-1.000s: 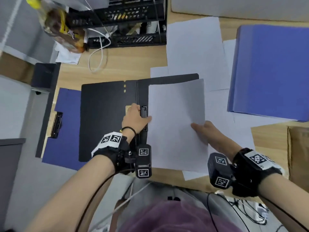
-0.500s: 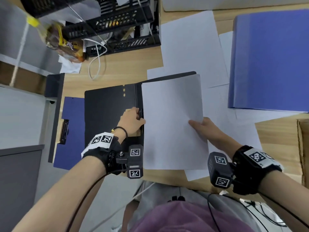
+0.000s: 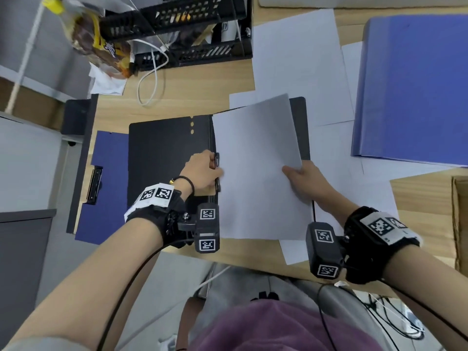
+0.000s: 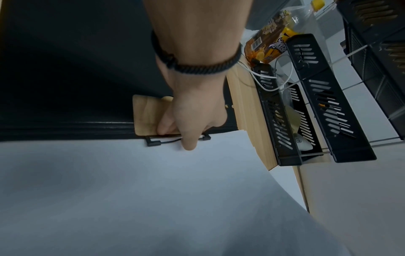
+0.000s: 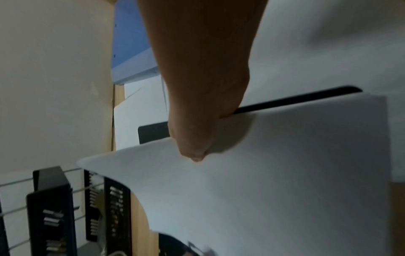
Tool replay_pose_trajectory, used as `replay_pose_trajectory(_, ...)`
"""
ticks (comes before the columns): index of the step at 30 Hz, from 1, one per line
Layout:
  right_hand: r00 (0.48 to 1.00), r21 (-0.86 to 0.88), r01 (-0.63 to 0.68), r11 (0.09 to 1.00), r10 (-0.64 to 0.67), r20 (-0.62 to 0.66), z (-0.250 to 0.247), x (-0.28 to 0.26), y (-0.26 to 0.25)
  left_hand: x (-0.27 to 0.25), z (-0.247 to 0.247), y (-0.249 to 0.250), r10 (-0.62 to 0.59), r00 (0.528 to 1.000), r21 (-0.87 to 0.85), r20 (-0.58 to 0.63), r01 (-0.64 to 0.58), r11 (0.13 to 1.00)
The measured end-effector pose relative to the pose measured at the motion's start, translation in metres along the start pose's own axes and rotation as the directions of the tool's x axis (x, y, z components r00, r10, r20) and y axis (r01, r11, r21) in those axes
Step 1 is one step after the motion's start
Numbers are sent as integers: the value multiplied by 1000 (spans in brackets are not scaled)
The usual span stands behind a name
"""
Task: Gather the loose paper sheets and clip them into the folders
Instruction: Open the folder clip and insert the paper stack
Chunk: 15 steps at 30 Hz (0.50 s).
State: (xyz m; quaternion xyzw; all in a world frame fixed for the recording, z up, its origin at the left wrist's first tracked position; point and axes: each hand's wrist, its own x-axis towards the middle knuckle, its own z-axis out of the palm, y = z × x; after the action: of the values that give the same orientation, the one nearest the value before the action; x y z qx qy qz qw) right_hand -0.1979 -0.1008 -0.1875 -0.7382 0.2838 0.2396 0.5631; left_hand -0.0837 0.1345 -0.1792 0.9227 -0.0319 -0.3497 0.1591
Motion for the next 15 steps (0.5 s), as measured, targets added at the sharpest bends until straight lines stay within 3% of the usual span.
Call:
replay_pose_trajectory(3,998,-38,10,999,-12,-62,12,-4,-6,2,4,-1,-3,999,-14,-42,2,1000)
replay_pose_trajectory(7,999,-44,-26,999,25,-21,8,-9,-6,4,10,-2,9,997,27,-76,-7,1000)
replay_pose_trajectory(10,997,-56,-25,998,21,-69,9,-10,-7,3,14,-4,34,993,40,-117,-30,999)
replay_pose_trajectory(15,998,-114,-62,992,58,-39,21,-15,2,-4,20,-18,43,990,-122,-134,-60,991)
